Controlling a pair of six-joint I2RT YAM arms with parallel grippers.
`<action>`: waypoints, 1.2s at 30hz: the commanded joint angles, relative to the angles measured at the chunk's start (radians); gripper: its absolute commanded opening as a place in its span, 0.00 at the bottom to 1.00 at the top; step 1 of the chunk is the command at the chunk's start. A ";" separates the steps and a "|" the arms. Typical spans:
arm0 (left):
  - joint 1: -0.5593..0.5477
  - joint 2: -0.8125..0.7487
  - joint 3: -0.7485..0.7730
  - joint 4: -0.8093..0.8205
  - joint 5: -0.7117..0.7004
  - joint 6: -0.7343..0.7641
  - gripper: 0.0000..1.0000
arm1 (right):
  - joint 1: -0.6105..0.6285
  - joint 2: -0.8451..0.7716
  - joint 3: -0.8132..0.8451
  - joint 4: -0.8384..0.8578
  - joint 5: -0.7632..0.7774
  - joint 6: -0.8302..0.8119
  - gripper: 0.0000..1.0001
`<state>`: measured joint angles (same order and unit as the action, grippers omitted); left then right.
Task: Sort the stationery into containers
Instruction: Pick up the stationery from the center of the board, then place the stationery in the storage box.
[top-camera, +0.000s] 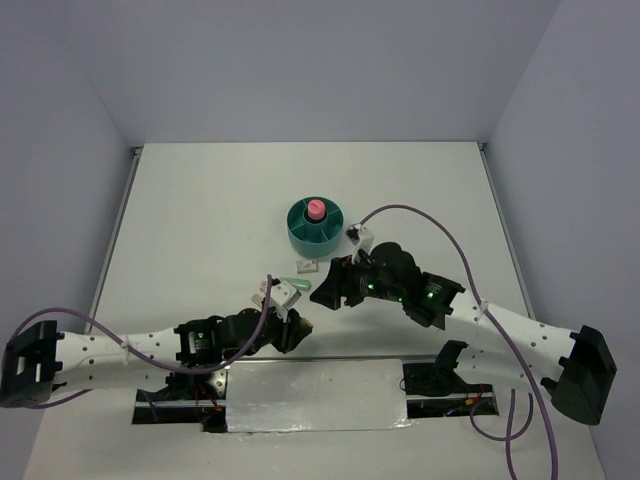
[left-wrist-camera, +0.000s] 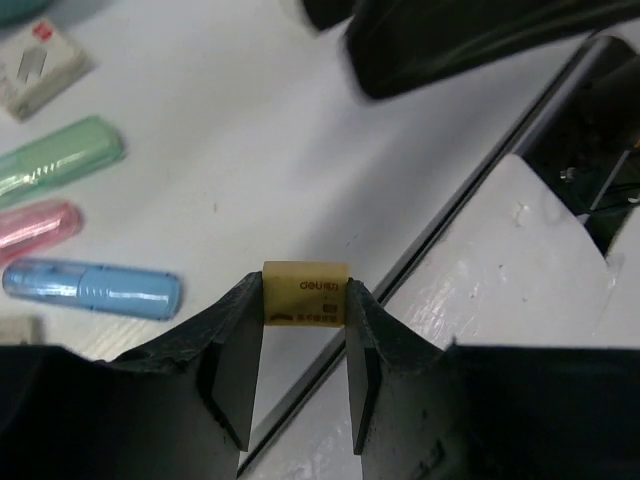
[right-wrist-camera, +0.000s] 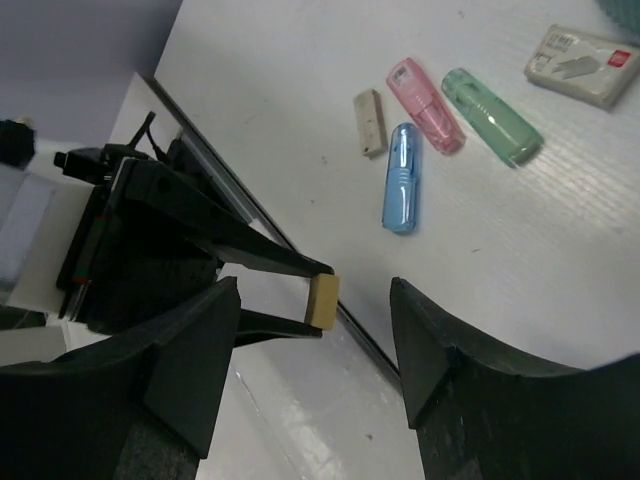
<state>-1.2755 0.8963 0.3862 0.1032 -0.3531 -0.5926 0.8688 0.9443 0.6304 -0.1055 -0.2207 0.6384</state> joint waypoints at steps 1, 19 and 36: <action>-0.015 -0.068 -0.049 0.305 0.019 0.166 0.00 | 0.081 0.047 0.089 -0.038 0.104 0.043 0.68; -0.022 -0.217 -0.126 0.412 0.088 0.300 0.02 | 0.176 0.126 0.084 0.035 0.064 0.058 0.45; -0.021 -0.240 -0.107 0.402 0.080 0.327 0.04 | 0.228 0.152 0.066 0.004 0.043 0.037 0.47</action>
<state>-1.2926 0.6937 0.2394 0.4274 -0.2768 -0.3008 1.0748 1.0775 0.6777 -0.1040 -0.1616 0.6933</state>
